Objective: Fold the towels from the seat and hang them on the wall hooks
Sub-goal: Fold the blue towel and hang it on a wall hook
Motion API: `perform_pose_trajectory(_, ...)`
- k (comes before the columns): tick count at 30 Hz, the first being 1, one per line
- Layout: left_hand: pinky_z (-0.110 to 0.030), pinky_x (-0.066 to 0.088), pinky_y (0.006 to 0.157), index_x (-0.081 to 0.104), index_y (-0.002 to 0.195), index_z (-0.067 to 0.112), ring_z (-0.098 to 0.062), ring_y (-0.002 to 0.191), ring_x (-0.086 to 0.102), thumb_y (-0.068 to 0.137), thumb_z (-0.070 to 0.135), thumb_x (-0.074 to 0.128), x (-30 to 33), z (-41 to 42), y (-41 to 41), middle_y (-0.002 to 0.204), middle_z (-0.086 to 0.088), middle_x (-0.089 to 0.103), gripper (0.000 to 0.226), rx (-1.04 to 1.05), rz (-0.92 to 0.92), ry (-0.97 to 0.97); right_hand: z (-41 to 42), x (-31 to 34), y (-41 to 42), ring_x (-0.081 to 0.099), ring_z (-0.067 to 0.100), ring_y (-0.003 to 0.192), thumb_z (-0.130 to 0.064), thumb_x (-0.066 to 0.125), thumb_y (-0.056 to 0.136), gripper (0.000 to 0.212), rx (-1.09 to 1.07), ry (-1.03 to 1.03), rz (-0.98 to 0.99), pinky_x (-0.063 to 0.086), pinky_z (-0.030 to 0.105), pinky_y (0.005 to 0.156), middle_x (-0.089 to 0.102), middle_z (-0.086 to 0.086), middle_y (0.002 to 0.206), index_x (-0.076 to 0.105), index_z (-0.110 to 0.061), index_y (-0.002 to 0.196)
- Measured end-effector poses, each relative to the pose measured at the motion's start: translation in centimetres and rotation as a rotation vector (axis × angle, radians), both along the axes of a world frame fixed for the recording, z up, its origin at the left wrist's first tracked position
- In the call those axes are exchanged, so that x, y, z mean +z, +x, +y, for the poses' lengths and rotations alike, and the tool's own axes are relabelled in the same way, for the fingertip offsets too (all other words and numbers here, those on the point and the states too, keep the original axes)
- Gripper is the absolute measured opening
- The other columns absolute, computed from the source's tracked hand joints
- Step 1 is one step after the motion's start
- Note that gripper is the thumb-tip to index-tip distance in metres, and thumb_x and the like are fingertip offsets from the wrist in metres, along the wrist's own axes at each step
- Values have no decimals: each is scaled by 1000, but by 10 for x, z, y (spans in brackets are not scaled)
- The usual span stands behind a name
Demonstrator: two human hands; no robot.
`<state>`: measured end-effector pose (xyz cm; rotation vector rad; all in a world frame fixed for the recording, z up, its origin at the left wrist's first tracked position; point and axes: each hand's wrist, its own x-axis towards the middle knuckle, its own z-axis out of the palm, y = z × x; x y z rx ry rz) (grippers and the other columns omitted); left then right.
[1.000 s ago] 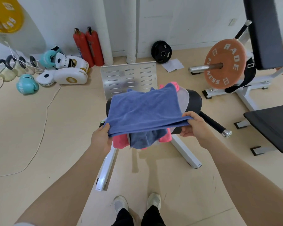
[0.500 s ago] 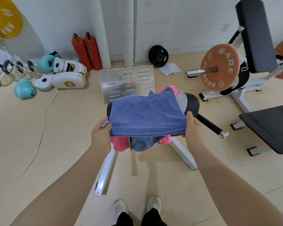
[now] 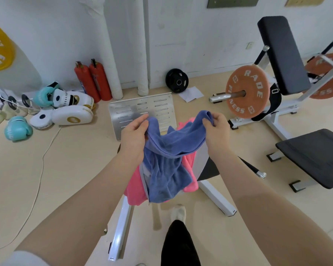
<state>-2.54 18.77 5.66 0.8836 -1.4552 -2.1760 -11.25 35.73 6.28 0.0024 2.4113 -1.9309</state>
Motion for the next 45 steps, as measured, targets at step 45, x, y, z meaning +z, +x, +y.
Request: perform_pose_trajectory(45,-42,59,74,63,93,12,-30,84,64,90,5,50,29,-49,-297,90,-14,63,15,-213,-295,-547,-85,24,-290,52,29,79,-3,48,83,18,845,1258,32,42,33,66,49,8,88,44,-10,99)
